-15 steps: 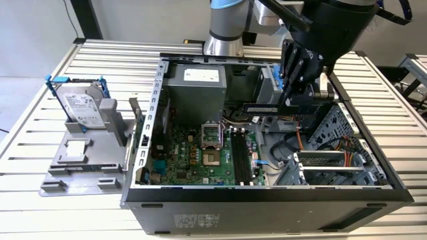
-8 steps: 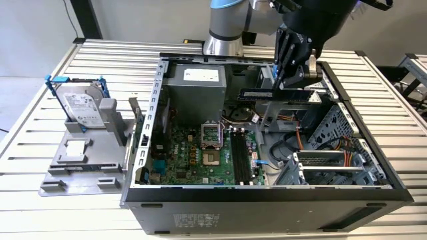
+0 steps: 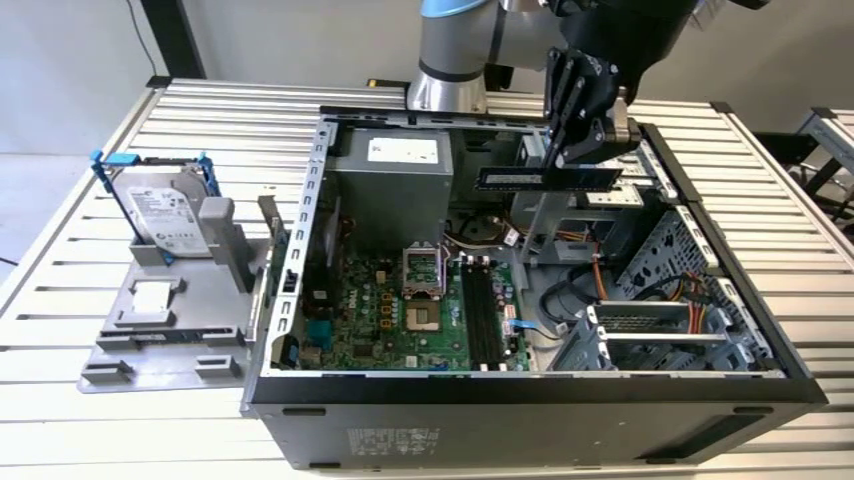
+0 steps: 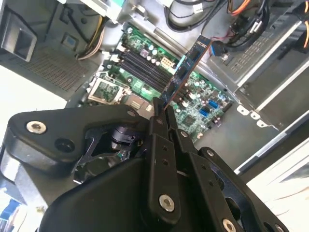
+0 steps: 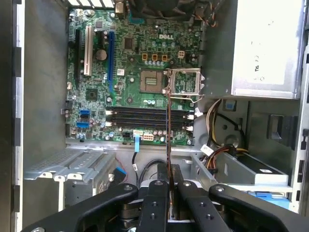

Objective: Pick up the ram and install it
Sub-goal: 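Insert the ram into the slot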

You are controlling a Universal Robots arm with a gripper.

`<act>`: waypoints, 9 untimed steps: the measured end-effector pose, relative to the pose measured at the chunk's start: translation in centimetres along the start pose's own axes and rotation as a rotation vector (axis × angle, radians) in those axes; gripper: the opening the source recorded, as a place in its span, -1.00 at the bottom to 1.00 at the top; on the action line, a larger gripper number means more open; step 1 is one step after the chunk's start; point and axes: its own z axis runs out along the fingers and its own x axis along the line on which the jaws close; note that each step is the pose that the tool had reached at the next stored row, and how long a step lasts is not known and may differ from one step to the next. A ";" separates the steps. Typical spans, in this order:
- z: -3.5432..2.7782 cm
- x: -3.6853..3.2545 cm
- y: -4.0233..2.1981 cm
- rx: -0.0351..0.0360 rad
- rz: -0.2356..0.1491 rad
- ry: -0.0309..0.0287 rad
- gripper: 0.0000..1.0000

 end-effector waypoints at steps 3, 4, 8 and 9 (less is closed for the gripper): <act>-0.01 0.00 0.00 -0.0003 -0.013 0.0005 -1.00; -0.01 0.00 0.00 -0.0003 -0.012 0.0005 -1.00; 0.00 -0.01 0.00 -0.0002 -0.005 0.0002 -1.00; 0.00 -0.01 0.00 -0.0001 -0.005 0.0002 -1.00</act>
